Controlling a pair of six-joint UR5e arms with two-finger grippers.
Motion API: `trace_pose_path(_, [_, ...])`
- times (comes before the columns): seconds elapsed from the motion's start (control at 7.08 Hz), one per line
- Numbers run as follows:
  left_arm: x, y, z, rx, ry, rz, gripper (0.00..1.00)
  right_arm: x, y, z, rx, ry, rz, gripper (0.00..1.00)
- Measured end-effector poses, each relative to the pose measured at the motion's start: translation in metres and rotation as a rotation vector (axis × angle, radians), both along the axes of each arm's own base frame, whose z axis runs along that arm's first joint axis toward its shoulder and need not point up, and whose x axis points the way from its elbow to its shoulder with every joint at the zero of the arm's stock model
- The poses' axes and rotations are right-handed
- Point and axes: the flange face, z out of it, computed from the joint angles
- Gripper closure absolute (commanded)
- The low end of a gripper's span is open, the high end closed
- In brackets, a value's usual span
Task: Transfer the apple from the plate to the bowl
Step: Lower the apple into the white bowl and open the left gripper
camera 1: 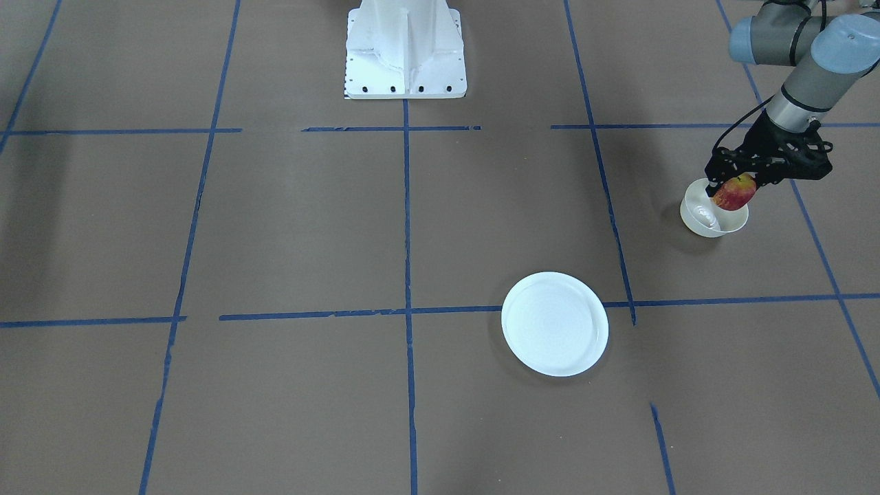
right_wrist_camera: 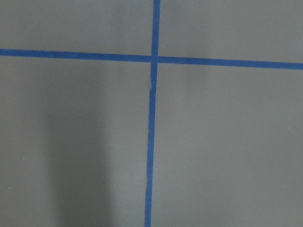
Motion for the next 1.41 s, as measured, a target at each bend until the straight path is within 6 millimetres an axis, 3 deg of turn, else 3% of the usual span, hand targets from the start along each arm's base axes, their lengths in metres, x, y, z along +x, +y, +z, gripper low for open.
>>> trace_pose_path(0.28, [0.008, -0.009, -0.004, 0.006, 0.009, -0.003, 0.73, 0.0, 0.0, 0.0, 0.0, 0.0, 0.0, 0.0])
trace_pose_path(0.42, [0.011, -0.012, -0.001, 0.003, 0.006, -0.002, 0.61, 0.0, 0.0, 0.0, 0.0, 0.0, -0.001, 0.0])
trace_pose_path(0.56, [0.012, -0.013, 0.004, -0.002, 0.0, -0.001, 0.33, 0.0, 0.0, 0.0, 0.001, 0.0, -0.001, 0.0])
trace_pose_path(0.71, [0.013, -0.014, 0.005, -0.003, -0.001, 0.0, 0.18, 0.0, 0.0, 0.0, 0.001, 0.0, 0.0, 0.0])
trace_pose_path(0.85, [0.015, -0.017, 0.004, -0.001, 0.001, 0.0, 0.12, 0.0, 0.0, 0.0, 0.0, 0.0, 0.0, 0.0])
trace_pose_path(1.41, [0.021, -0.023, 0.002, 0.003, 0.006, 0.004, 0.1, 0.0, 0.0, 0.0, 0.0, 0.0, 0.0, 0.0])
